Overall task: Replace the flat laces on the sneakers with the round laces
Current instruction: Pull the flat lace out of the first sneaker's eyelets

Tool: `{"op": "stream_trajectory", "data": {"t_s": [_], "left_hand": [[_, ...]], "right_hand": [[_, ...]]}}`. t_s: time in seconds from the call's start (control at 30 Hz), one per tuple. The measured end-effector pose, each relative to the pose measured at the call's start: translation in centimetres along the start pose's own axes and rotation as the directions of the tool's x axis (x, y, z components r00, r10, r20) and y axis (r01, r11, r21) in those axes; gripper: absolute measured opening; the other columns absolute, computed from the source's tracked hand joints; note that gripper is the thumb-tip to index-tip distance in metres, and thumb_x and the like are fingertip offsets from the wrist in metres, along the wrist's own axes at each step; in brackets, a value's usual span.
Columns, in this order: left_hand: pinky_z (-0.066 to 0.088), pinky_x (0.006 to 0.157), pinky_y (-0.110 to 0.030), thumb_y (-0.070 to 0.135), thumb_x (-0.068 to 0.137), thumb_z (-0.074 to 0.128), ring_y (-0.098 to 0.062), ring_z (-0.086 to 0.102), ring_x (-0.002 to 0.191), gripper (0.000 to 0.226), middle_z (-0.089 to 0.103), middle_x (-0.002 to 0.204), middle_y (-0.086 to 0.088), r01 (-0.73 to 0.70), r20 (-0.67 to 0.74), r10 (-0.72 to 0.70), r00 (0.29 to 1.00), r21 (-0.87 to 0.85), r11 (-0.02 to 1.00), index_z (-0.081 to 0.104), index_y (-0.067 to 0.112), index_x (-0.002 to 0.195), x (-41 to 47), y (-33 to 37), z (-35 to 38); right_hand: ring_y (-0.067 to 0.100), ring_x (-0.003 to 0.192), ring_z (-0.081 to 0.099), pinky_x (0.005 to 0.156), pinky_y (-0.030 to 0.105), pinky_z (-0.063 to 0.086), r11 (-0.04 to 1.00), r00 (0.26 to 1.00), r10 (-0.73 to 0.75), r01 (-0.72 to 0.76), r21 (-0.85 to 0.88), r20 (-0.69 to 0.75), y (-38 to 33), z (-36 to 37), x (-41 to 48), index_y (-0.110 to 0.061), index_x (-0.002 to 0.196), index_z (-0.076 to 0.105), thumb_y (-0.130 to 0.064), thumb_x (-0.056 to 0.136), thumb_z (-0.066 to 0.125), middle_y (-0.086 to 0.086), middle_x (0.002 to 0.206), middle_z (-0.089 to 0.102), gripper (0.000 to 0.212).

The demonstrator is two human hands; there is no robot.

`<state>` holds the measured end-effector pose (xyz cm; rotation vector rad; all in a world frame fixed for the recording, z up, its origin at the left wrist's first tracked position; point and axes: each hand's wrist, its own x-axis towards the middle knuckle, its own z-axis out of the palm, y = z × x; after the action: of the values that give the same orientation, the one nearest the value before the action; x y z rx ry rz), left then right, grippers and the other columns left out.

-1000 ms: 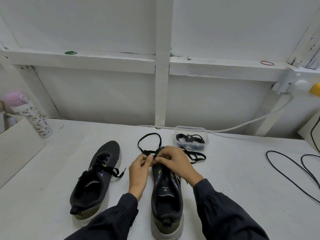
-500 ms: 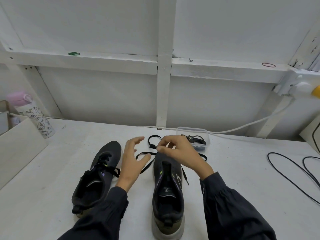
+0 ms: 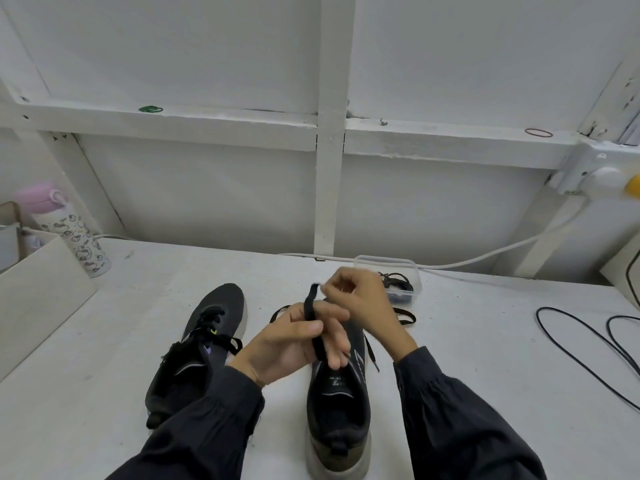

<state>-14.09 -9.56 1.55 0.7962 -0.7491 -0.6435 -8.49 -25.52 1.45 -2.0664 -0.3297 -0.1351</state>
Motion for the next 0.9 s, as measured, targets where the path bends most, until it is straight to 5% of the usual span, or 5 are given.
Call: {"op": "stream_trajectory", "data": {"t_s": [0.1,0.3,0.53,0.67,0.9], "left_hand": [[0.049,0.097,-0.036,0.007,0.099,0.044,-0.024,0.067,0.106,0.045,0.063,0.128,-0.015,-0.079,-0.034,0.074,0.997,-0.182,0.98,0.044,0.011,0.144,0.9,0.8,0.8],[0.047,0.103,-0.032,-0.002,0.093,0.045,-0.031,0.054,0.128,0.039,0.059,0.134,-0.017,-0.034,-0.484,0.115,0.867,0.172,0.984,0.058,0.001,0.129,1.7,1.6,-0.1],[0.052,0.087,-0.025,0.008,0.092,0.046,-0.022,0.066,0.105,0.035,0.068,0.115,-0.016,0.119,-0.517,-0.024,0.856,0.151,0.981,0.063,-0.001,0.121,1.1,0.8,0.7],[0.052,0.09,-0.028,0.016,0.092,0.041,-0.02,0.066,0.107,0.038,0.07,0.114,-0.011,0.077,-0.491,-0.048,0.87,0.04,0.996,0.075,0.007,0.106,1.4,1.6,1.6],[0.049,0.099,-0.038,0.015,0.1,0.044,-0.03,0.063,0.116,0.028,0.067,0.118,-0.016,0.231,-0.459,-0.125,0.88,0.183,0.956,0.066,0.004,0.113,1.2,1.0,1.7]], "right_hand": [[0.004,0.063,0.058,0.061,0.033,0.047,0.991,0.981,-0.041,0.063,-0.116,0.189,-0.1,0.9,-2.5,-0.03,0.066,0.062,-0.047,0.069,0.056,-0.01,0.063,0.064,0.018],[0.01,0.063,0.058,0.06,0.026,0.044,0.973,0.951,-0.185,0.213,-0.088,0.249,-1.6,-1.7,-5.0,-0.026,0.068,0.066,-0.024,0.075,0.068,-0.016,0.065,0.06,0.007],[0.01,0.063,0.054,0.058,0.031,0.045,0.929,0.936,-0.306,0.334,-0.161,0.176,-5.1,-4.9,-3.9,-0.025,0.072,0.065,-0.032,0.077,0.06,-0.013,0.064,0.057,0.01],[0.005,0.073,0.049,0.064,0.036,0.046,0.882,0.922,-0.359,0.386,-0.272,0.142,-5.6,-4.6,-3.3,-0.026,0.079,0.061,-0.039,0.084,0.053,-0.016,0.072,0.053,0.016],[0.006,0.079,0.045,0.068,0.03,0.04,0.855,0.905,-0.415,0.423,-0.301,0.093,-5.0,-2.9,-2.4,-0.02,0.079,0.06,-0.031,0.087,0.058,-0.015,0.078,0.051,0.014]]}}
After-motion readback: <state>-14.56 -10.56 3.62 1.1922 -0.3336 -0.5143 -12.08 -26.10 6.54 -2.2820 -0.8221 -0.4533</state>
